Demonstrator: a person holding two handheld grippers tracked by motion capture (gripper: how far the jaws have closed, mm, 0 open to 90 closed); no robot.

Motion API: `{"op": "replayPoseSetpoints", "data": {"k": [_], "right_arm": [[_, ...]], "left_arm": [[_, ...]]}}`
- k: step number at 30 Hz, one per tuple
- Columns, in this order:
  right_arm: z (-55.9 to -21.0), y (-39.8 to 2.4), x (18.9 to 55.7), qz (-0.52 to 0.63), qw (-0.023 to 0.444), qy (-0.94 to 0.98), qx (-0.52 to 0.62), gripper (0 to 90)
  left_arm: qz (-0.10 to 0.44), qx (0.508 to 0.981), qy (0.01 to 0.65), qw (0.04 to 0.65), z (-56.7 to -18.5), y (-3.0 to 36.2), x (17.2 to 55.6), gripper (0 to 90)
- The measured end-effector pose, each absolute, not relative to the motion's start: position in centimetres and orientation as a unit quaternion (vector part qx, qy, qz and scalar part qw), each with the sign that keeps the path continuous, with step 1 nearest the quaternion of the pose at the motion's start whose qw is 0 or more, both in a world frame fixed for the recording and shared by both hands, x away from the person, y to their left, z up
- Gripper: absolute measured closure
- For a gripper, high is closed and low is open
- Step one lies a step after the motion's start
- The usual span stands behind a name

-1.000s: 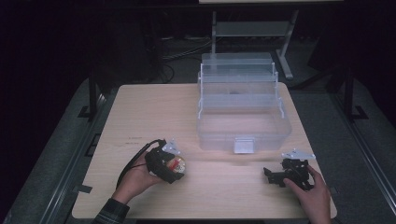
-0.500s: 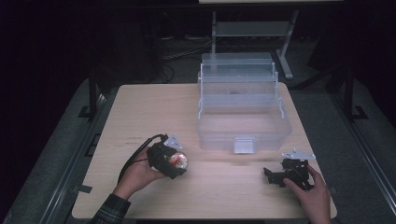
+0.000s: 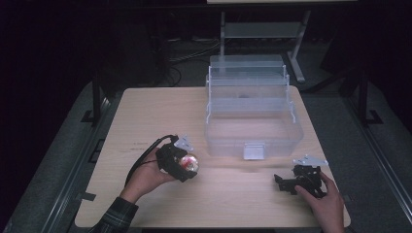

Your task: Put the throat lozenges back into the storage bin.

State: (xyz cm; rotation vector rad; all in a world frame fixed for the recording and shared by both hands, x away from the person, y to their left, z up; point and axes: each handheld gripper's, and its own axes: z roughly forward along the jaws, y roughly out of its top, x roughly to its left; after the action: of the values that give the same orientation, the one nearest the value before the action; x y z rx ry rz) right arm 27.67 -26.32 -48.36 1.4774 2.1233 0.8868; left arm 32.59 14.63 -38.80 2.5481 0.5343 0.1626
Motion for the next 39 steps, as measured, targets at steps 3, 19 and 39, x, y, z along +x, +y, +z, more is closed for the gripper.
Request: {"op": "replayPoseSetpoints", "data": {"k": [3, 19, 39], "right_arm": [[-48.4, -26.3, 27.7, 0.318, 0.202, 0.760, 0.529, 0.0], [-48.4, -26.3, 27.7, 0.318, 0.201, 0.760, 0.529, 0.0], [-48.4, -26.3, 27.7, 0.318, 0.203, 0.761, 0.528, 0.0]], "left_arm": [[0.060, 0.942, 0.198, 0.265, -38.6, 14.5, 32.7, 19.5], [0.060, 0.941, 0.192, 0.271, -37.2, 13.7, 33.7, 19.5], [0.064, 0.940, 0.187, 0.278, -35.3, 12.7, 35.4, 19.5]]}}
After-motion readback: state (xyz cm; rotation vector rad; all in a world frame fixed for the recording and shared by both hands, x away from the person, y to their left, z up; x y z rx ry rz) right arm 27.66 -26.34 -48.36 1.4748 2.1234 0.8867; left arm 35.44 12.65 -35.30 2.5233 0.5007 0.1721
